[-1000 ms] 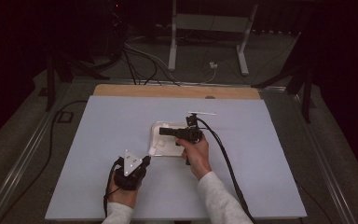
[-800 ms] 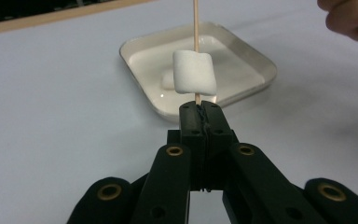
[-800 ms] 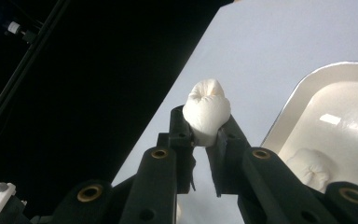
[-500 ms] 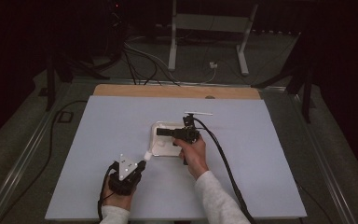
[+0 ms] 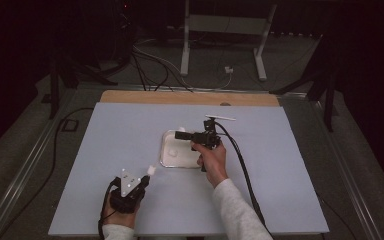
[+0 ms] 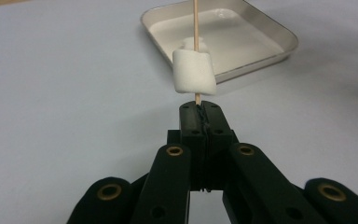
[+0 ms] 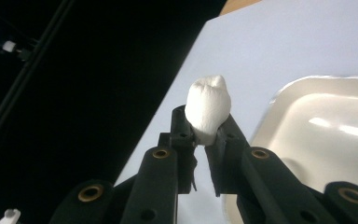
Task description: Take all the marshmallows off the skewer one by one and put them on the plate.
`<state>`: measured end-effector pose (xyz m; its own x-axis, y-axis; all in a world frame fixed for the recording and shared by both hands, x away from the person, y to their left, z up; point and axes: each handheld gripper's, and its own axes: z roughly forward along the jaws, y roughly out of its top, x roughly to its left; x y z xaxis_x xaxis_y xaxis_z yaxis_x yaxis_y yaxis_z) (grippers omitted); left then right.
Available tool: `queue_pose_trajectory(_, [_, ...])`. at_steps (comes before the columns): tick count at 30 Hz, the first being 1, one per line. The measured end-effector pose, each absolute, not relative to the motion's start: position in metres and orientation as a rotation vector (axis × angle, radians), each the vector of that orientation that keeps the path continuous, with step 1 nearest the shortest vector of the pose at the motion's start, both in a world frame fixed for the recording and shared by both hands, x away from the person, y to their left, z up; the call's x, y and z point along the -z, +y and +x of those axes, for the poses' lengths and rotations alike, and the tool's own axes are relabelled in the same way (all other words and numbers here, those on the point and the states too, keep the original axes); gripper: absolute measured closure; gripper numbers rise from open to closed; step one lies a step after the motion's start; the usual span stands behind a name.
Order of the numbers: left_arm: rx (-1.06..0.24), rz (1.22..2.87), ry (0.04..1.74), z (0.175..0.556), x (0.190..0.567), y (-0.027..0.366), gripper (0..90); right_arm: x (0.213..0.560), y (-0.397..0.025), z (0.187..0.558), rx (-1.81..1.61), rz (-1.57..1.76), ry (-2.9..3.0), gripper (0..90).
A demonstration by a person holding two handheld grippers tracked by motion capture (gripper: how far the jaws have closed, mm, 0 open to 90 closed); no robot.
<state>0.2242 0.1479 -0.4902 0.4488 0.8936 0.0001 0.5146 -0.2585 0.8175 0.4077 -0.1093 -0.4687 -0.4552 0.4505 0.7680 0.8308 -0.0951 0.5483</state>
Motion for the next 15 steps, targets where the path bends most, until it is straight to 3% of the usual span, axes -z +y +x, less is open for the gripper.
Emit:
queue_pose_trajectory(4, [-0.611,1.901,1.195,0.227,0.488,0.149,90.0,0.473,-0.112,0.409,1.475,-1.442,-1.935,78.9])
queue_pose_trajectory(8, [-0.609,1.889,1.179,0.230,0.486,0.143,90.0,0.488,-0.107,0.408,1.312,-1.507,-2.068,65.0])
queue_pose_trajectory(15, [-0.600,1.876,1.175,0.238,0.487,0.138,90.0,0.490,-0.105,0.407,1.273,-1.519,-2.074,49.6])
